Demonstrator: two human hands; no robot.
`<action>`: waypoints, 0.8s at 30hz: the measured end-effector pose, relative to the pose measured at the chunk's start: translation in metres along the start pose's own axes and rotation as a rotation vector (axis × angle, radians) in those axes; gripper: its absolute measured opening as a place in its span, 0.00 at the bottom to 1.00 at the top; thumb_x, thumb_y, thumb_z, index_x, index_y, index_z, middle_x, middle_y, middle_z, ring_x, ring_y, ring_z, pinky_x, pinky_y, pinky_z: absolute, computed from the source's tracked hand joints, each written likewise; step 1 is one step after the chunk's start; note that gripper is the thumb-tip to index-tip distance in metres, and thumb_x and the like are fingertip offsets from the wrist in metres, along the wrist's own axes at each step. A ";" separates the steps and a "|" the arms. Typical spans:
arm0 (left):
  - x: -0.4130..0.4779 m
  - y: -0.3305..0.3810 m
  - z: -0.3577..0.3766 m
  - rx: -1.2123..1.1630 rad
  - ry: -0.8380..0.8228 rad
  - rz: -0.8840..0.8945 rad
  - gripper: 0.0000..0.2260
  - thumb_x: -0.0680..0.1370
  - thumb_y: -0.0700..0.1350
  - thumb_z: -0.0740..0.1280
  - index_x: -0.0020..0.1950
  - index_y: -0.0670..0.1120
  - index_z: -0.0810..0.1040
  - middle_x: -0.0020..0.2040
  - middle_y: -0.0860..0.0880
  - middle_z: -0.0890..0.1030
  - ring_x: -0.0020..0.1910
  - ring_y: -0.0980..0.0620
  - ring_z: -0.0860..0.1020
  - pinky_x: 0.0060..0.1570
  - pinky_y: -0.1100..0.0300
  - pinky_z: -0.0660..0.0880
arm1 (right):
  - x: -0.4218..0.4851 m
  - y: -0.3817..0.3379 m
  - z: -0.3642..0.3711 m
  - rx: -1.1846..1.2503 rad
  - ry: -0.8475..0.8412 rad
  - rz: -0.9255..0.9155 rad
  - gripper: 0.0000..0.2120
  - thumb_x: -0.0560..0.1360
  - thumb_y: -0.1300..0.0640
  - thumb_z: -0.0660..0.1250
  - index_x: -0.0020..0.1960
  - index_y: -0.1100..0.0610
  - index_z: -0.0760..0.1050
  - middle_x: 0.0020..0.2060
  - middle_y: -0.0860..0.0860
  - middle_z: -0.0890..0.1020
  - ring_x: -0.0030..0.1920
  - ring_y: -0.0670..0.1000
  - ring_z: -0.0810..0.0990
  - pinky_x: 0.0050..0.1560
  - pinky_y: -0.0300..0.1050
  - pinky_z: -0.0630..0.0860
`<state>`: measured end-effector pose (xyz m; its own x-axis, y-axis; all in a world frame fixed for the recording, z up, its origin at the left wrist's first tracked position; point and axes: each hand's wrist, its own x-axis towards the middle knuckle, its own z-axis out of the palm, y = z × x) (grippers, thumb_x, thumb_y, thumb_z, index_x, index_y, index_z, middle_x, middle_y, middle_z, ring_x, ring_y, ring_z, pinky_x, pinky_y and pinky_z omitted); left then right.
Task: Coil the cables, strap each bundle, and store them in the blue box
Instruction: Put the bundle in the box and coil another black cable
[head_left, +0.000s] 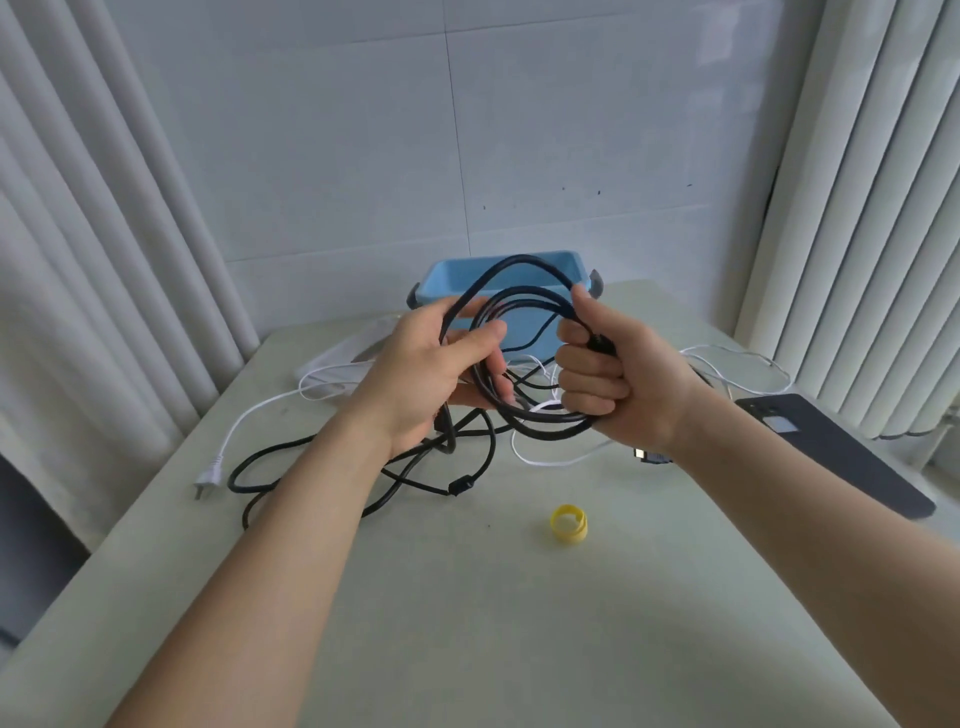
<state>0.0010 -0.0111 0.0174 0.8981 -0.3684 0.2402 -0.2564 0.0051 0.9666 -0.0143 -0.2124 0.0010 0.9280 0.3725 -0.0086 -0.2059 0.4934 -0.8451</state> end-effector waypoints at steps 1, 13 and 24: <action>0.001 -0.002 0.001 0.045 0.047 0.034 0.09 0.83 0.41 0.64 0.62 0.41 0.76 0.33 0.47 0.78 0.31 0.46 0.81 0.33 0.54 0.79 | 0.000 0.000 0.000 0.024 -0.063 0.033 0.21 0.79 0.38 0.59 0.38 0.54 0.67 0.22 0.45 0.56 0.20 0.45 0.55 0.22 0.38 0.55; 0.004 -0.016 -0.001 0.252 0.087 0.033 0.16 0.79 0.45 0.70 0.66 0.50 0.73 0.38 0.49 0.83 0.31 0.49 0.82 0.31 0.61 0.75 | -0.003 -0.024 0.005 0.101 0.274 -0.254 0.25 0.82 0.41 0.58 0.33 0.50 0.53 0.21 0.46 0.54 0.19 0.46 0.52 0.19 0.39 0.51; 0.017 -0.048 -0.013 0.882 0.120 0.097 0.03 0.79 0.47 0.69 0.49 0.54 0.77 0.36 0.54 0.82 0.40 0.49 0.81 0.46 0.48 0.79 | -0.024 -0.080 -0.034 0.584 0.717 -0.692 0.26 0.82 0.44 0.61 0.31 0.53 0.57 0.25 0.47 0.55 0.23 0.49 0.51 0.22 0.39 0.53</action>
<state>0.0334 -0.0052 -0.0236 0.8769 -0.3034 0.3729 -0.4701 -0.7037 0.5328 -0.0097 -0.2872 0.0505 0.8231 -0.5591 -0.0995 0.4770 0.7758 -0.4131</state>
